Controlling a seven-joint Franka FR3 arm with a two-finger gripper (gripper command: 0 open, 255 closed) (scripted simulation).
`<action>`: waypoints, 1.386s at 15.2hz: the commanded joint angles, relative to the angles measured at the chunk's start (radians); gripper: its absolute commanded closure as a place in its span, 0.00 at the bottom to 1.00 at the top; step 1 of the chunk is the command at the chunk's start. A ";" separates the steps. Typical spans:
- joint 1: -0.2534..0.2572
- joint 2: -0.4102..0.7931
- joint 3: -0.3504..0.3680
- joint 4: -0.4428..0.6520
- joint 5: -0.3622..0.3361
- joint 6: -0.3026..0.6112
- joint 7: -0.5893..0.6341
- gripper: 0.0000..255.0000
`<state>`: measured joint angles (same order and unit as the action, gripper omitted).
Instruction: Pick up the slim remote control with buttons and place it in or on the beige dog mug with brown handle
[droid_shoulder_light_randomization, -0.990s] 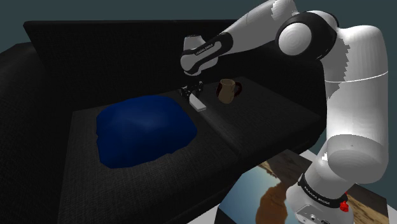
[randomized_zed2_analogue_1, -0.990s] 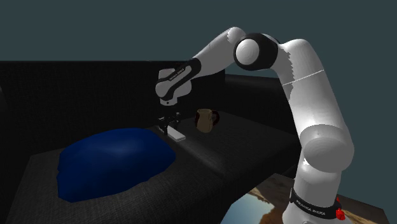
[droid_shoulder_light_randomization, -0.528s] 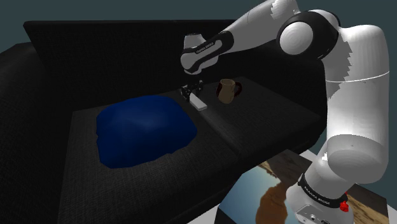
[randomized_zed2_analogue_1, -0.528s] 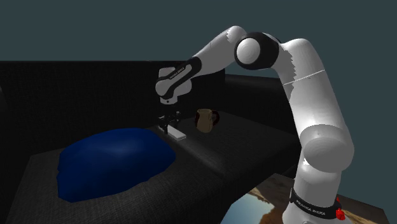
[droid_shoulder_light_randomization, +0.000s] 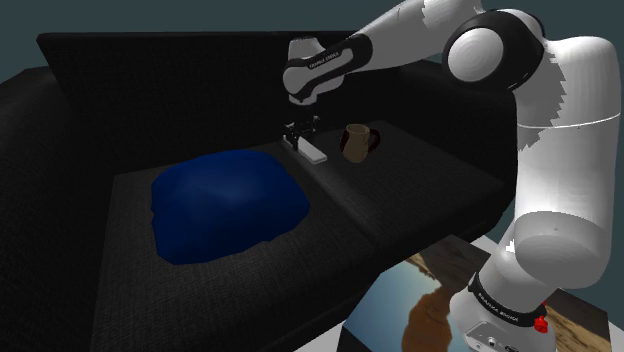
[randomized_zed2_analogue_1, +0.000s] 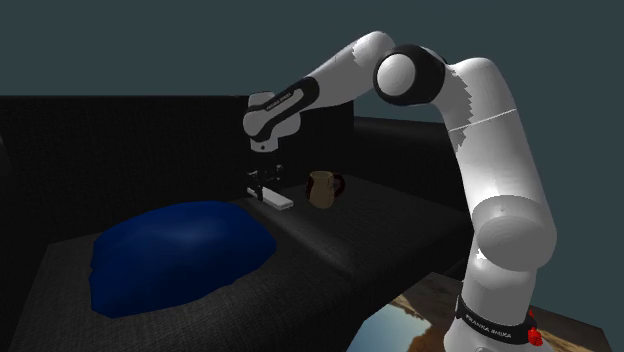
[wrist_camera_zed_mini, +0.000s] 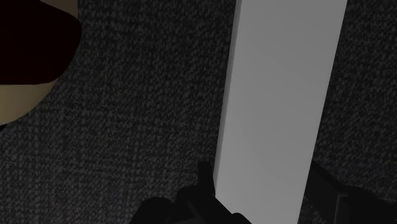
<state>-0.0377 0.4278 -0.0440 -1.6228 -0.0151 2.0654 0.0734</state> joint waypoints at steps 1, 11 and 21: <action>-0.001 -0.010 0.000 0.017 0.000 -0.026 -0.001 1.00; 0.000 -0.042 -0.001 0.103 -0.001 -0.146 -0.004 1.00; -0.001 -0.054 -0.001 0.222 0.000 -0.275 -0.007 1.00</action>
<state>-0.0387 0.3766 -0.0454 -1.4137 -0.0153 1.8051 0.0666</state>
